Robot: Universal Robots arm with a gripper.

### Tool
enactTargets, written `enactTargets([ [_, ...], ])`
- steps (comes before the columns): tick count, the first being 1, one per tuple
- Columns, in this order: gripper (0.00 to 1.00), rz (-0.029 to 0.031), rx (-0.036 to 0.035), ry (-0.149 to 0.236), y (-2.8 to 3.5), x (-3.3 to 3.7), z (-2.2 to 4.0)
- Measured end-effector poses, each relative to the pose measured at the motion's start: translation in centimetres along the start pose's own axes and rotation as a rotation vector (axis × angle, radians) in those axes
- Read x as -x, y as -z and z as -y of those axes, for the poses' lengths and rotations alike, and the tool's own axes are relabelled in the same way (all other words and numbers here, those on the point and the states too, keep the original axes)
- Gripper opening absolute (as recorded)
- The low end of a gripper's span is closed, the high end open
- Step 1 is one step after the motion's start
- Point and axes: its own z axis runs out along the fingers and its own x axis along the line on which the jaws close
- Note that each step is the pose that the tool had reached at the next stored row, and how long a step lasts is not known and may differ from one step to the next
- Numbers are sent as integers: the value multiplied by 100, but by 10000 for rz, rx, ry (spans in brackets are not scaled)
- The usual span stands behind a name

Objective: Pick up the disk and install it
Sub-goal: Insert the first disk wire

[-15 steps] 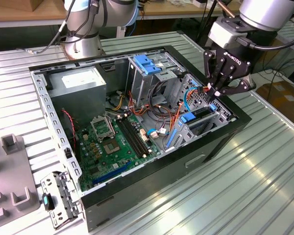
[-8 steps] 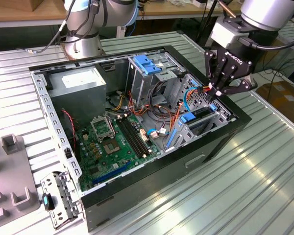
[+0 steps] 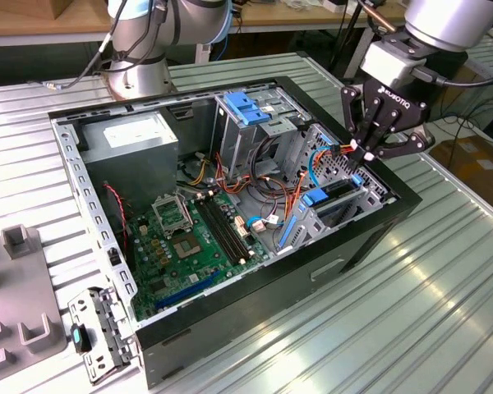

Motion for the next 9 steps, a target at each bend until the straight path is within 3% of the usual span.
enactTargets([
  [2, 11, 0, -1, 13, 0, -4, 32],
  [9, 11, -2, -1, 111, 11, -4, 33],
])
